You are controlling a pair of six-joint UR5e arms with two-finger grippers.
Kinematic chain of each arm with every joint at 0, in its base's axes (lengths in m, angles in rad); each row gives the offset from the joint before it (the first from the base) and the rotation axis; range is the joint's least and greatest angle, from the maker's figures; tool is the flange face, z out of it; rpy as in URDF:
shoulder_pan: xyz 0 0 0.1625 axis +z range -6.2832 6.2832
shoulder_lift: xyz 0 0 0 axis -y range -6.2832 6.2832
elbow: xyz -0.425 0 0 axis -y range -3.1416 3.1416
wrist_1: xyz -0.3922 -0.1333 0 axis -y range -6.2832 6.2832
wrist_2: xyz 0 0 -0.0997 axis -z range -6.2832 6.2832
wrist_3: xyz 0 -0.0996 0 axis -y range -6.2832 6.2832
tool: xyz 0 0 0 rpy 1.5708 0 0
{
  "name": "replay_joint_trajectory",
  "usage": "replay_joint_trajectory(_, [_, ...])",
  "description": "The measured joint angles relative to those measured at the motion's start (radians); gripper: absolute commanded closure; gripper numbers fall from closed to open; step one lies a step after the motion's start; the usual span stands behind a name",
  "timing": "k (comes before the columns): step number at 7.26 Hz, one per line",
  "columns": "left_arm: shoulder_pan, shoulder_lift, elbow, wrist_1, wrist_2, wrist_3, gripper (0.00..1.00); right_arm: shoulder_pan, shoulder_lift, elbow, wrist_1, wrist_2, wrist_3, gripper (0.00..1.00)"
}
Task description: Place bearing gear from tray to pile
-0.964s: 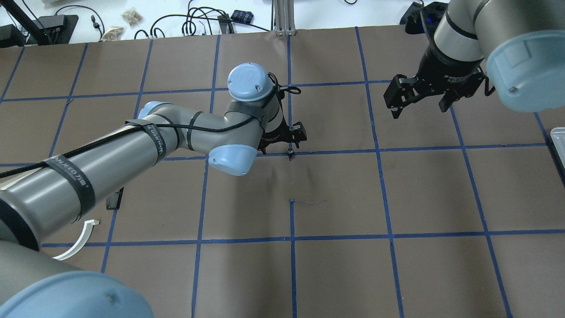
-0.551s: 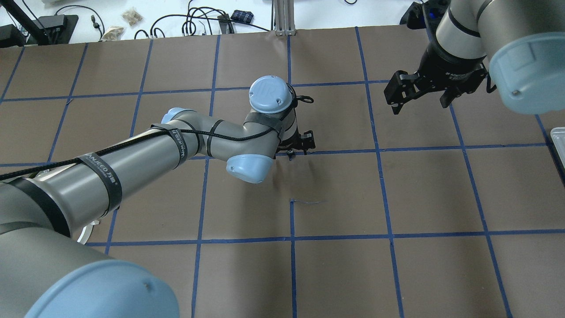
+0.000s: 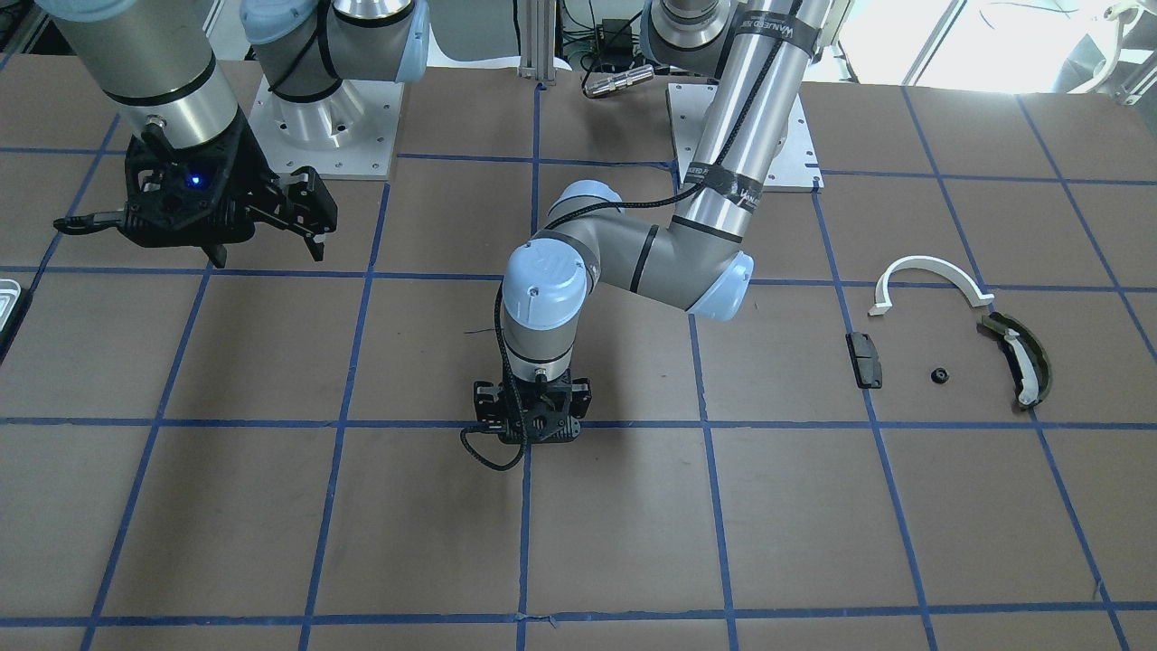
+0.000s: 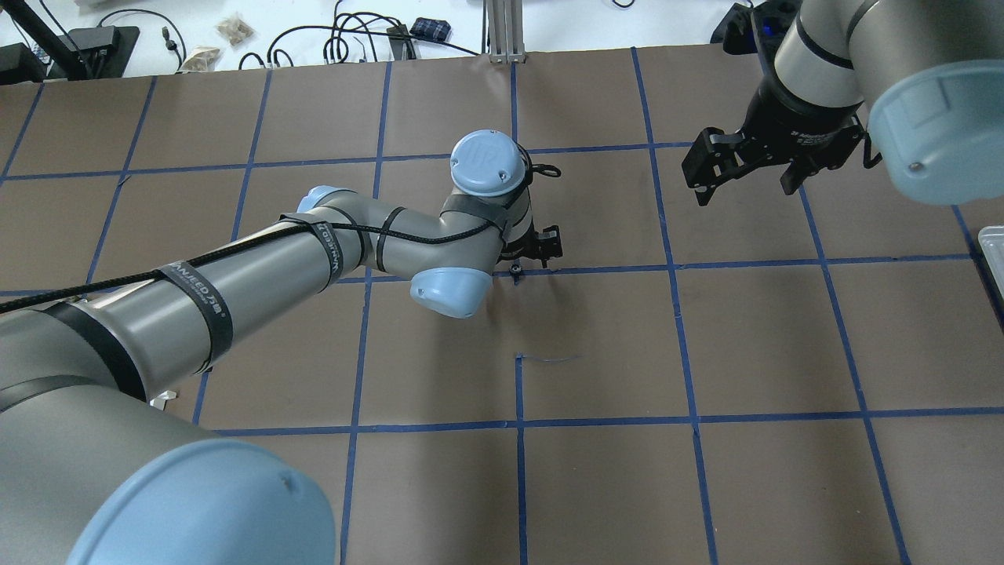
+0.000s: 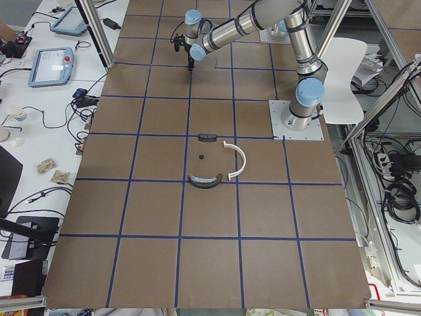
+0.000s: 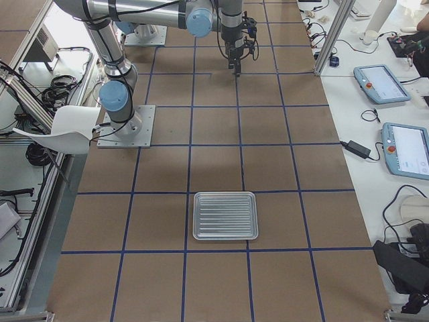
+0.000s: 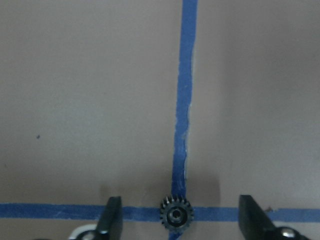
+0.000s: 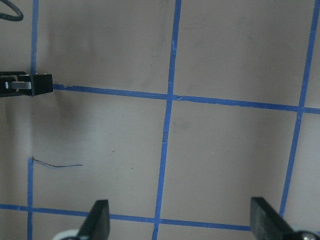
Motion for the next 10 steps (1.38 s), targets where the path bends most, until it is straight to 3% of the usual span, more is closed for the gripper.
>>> replay_joint_trajectory(1, [-0.001, 0.0, 0.0, -0.001, 0.003, 0.002, 0.95, 0.0, 0.001, -0.001, -0.001, -0.001, 0.001, 0.0])
replay_joint_trajectory(2, [-0.001, 0.001, -0.001, -0.002, 0.004, 0.004, 1.0, 0.0, 0.001, -0.004, -0.001, -0.001, 0.002, 0.0])
replay_joint_trajectory(6, [0.045, 0.055, 0.003, -0.09, 0.005, 0.087, 1.0, 0.002, 0.001, -0.009, -0.001, 0.002, 0.003, 0.0])
replay_joint_trajectory(8, [0.204, 0.159, -0.009, -0.218, 0.053, 0.303, 1.0, 0.003, 0.002, -0.011, -0.001, 0.0, -0.001, 0.0])
replay_joint_trajectory(10, [0.448, 0.256, -0.071, -0.289, 0.095, 0.631, 1.0, 0.003, 0.001, -0.011, 0.0, -0.005, -0.003, 0.0])
